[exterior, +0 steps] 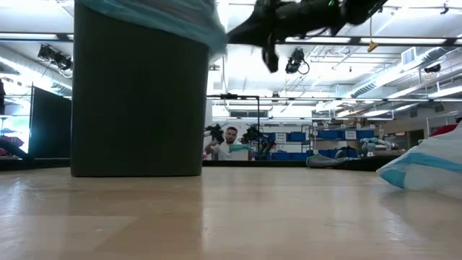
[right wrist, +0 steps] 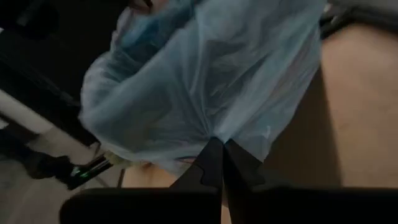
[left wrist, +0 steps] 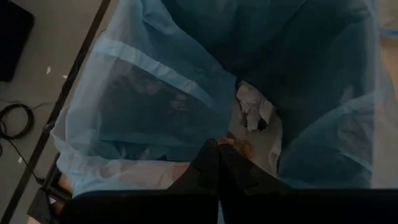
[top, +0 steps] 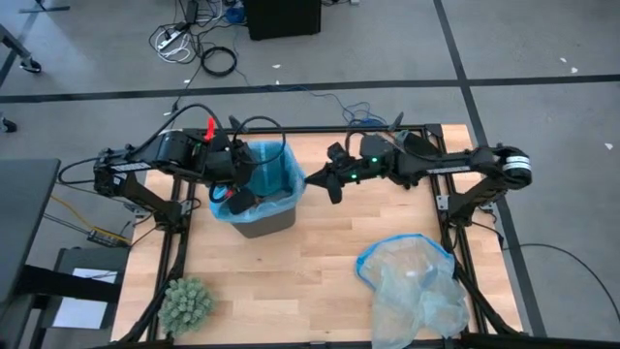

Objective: Place trash/remove bag and relplace
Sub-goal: Remove the trash bag from the bin

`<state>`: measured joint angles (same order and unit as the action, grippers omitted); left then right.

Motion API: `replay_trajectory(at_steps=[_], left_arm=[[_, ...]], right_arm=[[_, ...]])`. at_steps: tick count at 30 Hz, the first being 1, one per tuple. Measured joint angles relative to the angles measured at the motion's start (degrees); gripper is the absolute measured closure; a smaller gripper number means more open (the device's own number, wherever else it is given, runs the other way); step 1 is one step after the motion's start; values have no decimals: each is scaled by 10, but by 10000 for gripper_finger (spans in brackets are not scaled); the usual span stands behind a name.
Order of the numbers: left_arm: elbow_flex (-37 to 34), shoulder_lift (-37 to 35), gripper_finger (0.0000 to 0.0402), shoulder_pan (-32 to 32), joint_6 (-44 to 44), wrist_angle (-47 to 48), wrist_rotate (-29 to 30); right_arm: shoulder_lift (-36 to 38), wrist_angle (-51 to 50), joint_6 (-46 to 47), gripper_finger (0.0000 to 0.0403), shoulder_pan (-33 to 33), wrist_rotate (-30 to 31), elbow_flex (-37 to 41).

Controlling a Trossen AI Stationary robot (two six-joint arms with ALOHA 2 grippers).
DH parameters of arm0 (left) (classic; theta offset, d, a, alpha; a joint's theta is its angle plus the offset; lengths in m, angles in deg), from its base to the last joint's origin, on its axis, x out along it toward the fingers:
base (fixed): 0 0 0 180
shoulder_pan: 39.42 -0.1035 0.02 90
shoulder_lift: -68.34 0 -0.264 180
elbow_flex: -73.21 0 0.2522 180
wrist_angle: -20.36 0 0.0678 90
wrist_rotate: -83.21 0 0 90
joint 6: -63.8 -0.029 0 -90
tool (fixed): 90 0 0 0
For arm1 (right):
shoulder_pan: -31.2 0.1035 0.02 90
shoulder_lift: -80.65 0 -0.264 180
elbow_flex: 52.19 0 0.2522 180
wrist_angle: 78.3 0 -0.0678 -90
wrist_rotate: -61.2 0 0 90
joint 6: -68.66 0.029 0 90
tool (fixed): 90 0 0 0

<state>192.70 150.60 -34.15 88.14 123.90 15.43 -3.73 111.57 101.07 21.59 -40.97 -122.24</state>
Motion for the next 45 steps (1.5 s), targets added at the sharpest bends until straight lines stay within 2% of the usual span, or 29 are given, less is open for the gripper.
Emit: replay_trajectory(at_steps=[6,11,16,21,26,40,45], left_arm=[[0,0,402,0,0,-15,0],[1,0,402,0,-26,-102,0],[1,0,402,0,-76,-178,-7],[24,0,402,0,-92,-162,-8],[76,0,402,0,-97,-164,-9],[293,-1,401,0,-195,-172,-7],[282,-21,401,0,-226,-241,-3]], right_arm=[[90,-48,-66,403,23,58,0],[122,-78,-121,403,36,81,-40],[100,-161,-172,403,41,81,-127],[66,-251,-175,403,42,92,-196],[46,-281,-127,403,34,101,-203],[19,-283,-93,402,31,138,-204],[20,-310,-94,402,36,161,-204]])
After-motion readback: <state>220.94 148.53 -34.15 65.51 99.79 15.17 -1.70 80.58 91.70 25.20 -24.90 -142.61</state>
